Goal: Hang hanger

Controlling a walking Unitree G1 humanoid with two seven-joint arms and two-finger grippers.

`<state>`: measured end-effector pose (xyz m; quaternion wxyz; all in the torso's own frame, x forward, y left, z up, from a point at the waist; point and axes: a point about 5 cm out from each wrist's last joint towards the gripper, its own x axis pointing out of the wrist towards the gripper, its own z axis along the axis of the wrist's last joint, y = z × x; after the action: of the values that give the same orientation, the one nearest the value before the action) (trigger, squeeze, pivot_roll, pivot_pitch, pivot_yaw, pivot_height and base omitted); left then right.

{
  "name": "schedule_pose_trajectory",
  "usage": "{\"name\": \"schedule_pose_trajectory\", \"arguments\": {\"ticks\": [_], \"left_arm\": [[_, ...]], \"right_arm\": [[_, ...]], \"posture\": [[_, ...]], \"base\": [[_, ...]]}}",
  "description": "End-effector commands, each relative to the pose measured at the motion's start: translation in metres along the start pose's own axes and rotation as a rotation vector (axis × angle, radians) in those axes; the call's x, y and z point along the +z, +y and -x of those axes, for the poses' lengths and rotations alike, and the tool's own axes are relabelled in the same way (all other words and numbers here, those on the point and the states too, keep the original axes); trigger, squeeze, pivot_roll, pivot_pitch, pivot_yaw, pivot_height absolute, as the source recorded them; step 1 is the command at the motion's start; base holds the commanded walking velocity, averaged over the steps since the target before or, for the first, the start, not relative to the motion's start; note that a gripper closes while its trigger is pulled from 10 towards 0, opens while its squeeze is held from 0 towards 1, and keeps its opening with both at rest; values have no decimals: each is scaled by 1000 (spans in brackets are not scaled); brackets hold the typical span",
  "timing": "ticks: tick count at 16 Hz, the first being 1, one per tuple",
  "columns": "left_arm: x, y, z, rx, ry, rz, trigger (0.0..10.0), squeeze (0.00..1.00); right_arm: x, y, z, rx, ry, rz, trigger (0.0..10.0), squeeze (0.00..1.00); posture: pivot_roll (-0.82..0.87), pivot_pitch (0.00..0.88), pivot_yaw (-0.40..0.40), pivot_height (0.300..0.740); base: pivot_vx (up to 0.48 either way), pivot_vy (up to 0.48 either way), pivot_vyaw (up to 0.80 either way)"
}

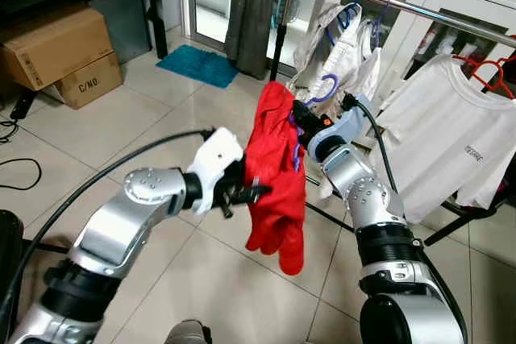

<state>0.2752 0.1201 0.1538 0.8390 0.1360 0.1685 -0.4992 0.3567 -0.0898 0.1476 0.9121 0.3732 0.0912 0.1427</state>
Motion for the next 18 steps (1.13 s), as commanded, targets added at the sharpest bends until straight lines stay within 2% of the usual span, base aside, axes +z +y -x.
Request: {"name": "schedule_pose_trajectory", "arguments": {"ticks": [1, 3, 5, 8, 9, 11, 12, 13, 15, 16, 17, 18], "left_arm": [[-7, -6, 4, -44, 53, -1, 10000, 1000], [-14, -5, 9, -38, 92, 8, 10000, 1000], [-27, 0, 19, -14, 166, -17, 10000, 1000], [-37, -5, 31, -47, 196, -36, 10000, 1000], [-42, -8, 37, -59, 206, -17, 10000, 1000], [-49, -12, 49, -58, 203, 24, 10000, 1000], [-49, -10, 58, -32, 176, 59, 10000, 1000], [-46, -3, 67, 19, 128, 84, 10000, 1000], [-29, 19, 77, 168, 2, 67, 10000, 1000], [-12, 33, 76, 262, -82, 39, 10000, 1000], [3, 41, 69, 312, -144, 15, 10000, 1000], [6, 42, 67, 320, -156, 10, 10000, 1000]], "right_arm": [[8, -1, 4, 12, -17, 49, 10000, 0], [9, -1, 4, 20, -18, 32, 10000, 0], [14, 2, 5, 53, -43, -12, 10000, 0], [18, 1, 7, 53, -38, 47, 10000, 0], [18, -1, 9, 60, -34, 67, 10000, 0], [23, -2, 12, 76, -56, 12, 10000, 0], [26, -1, 15, 91, -69, -17, 10000, 0], [27, -1, 17, 98, -61, 6, 10000, 0], [27, 1, 23, 122, -34, 131, 10000, 0], [26, 6, 26, 157, -30, 196, 10000, 0], [25, 12, 28, 206, -16, 232, 10000, 0], [25, 13, 29, 214, -13, 246, 10000, 0]], "posture": [[69, 0, -107, 740], [69, 0, -108, 740], [70, 0, -106, 740], [67, 0, -101, 740], [64, 0, -96, 740], [60, 0, -94, 740], [58, 0, -92, 740], [58, 0, -92, 740], [58, 0, -92, 740], [69, 0, -108, 740], [69, 0, -109, 740], [69, 0, -109, 740]], "base": [[0, 0, 0], [0, 0, 0], [0, 0, 0], [0, 0, 0], [0, 0, 0], [0, 0, 0], [0, 0, 0], [0, 0, 0], [0, 0, 0], [0, 0, 0], [0, 0, 0], [0, 0, 0]]}}
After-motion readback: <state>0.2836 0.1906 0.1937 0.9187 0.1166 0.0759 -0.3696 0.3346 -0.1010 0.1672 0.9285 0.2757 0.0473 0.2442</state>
